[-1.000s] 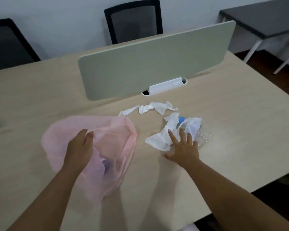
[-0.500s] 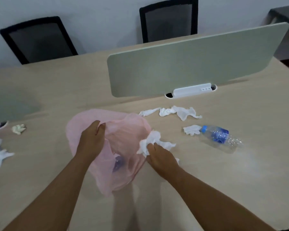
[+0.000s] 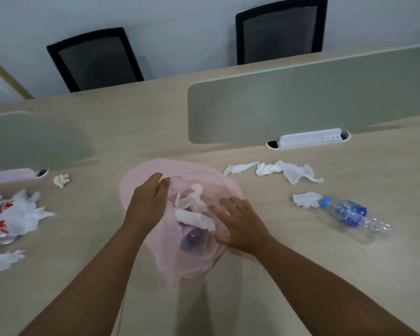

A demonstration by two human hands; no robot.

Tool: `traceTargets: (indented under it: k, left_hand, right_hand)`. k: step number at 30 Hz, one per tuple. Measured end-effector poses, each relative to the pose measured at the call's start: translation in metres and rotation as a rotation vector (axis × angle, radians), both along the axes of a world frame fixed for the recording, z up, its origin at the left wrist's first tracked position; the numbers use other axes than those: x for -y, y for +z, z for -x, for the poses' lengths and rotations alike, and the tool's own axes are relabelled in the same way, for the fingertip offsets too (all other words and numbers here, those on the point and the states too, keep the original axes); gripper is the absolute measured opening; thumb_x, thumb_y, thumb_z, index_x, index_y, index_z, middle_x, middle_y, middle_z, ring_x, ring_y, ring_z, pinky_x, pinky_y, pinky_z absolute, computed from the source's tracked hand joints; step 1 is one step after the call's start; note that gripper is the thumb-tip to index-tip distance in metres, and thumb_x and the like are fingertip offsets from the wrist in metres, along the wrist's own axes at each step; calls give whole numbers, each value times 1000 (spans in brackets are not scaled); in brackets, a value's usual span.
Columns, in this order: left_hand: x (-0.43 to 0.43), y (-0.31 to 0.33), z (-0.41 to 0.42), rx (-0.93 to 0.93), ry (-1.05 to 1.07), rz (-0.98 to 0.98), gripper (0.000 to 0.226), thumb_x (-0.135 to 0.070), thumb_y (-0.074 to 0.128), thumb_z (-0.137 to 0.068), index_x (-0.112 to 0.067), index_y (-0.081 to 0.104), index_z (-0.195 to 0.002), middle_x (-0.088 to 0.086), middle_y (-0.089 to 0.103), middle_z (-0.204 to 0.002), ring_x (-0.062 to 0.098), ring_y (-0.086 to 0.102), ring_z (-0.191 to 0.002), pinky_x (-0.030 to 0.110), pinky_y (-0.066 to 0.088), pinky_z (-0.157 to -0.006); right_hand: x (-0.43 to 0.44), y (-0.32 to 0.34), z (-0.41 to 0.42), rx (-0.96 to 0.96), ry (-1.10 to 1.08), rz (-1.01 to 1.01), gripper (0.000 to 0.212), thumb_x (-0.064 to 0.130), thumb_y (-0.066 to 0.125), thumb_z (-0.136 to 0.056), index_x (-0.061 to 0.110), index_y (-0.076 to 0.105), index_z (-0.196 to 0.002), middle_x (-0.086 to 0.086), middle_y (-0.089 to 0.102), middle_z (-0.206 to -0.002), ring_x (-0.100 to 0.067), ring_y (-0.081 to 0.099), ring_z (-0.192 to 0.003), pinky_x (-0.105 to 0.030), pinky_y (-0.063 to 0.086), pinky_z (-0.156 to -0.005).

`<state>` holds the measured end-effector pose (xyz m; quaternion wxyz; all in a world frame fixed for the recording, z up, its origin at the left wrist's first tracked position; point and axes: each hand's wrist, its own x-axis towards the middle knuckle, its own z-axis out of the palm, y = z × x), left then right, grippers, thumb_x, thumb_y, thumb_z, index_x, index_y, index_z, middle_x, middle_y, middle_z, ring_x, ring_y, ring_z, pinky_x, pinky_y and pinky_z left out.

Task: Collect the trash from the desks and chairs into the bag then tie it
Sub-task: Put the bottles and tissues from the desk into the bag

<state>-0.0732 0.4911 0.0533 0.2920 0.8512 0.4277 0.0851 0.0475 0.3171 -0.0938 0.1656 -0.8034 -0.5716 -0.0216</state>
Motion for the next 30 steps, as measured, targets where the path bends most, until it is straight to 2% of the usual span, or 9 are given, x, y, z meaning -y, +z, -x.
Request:
traceTargets:
  k: [3,5,7,11,13,15,20,23,30]
  left_hand:
    - [13,-11,-21,-21,-56,21,43,-29,38,-108,-9,52,-143,13,55,-147,33,50,-134,38,38,-107]
    - [22,-18,-33,-28,-99,40,42,-29,39,-108,-9,54,-141,14,57,-144,34,53,-130,40,39,-105]
    - [29,-24,-42,-42,-132,53,40,-28,39,-108,-6,56,-136,16,60,-140,36,54,-126,41,40,-104]
    - [35,-36,-54,-82,-174,72,36,-22,41,-107,0,60,-128,23,62,-132,39,57,-121,31,33,-87]
    - [36,-40,-57,-88,-180,88,35,-21,42,-107,0,61,-128,23,63,-131,38,57,-120,31,34,-87]
    - [37,-42,-58,-91,-182,96,35,-21,43,-106,-2,60,-131,22,62,-134,38,57,-122,37,39,-93]
    - [29,-47,-58,-106,-191,107,37,-25,42,-106,-7,60,-134,15,62,-138,35,56,-125,33,36,-94]
    - [22,-45,-58,-102,-179,94,43,-31,41,-106,-12,57,-141,10,59,-144,32,54,-132,38,39,-109]
    - [7,-18,-48,-77,-87,30,45,-29,39,-108,-8,50,-146,13,52,-150,31,47,-139,35,34,-113]
  right_hand:
    - [64,-10,-44,43,-268,130,74,63,57,-71,30,49,-137,-14,55,-133,-39,48,-121,-55,40,-98]
    - [107,-12,-72,85,-445,273,85,68,53,-68,37,35,-145,-13,40,-150,-42,32,-137,-63,21,-110]
    - [142,-11,-96,85,-570,399,97,72,57,-63,39,26,-149,-12,29,-157,-47,22,-141,-66,9,-110]
    - [174,-8,-132,12,-716,498,109,73,69,-56,45,20,-149,-7,30,-156,-50,30,-136,-68,24,-104]
    - [175,-9,-142,-15,-703,547,102,75,60,-65,52,4,-147,3,20,-158,-41,38,-130,-58,33,-103]
    - [166,-10,-147,-80,-668,553,92,73,54,-72,55,4,-146,8,29,-150,-31,48,-115,-45,43,-92]
    - [149,-17,-135,-27,-637,521,35,40,47,-90,30,53,-123,-1,56,-109,-30,55,-94,-33,44,-70]
    - [127,-10,-119,-21,-518,483,29,38,46,-91,24,56,-114,-2,58,-103,-30,55,-92,-33,44,-68]
    - [-7,39,-33,-261,-116,354,33,44,47,-89,26,55,-116,-4,60,-108,-28,59,-97,-35,45,-75]
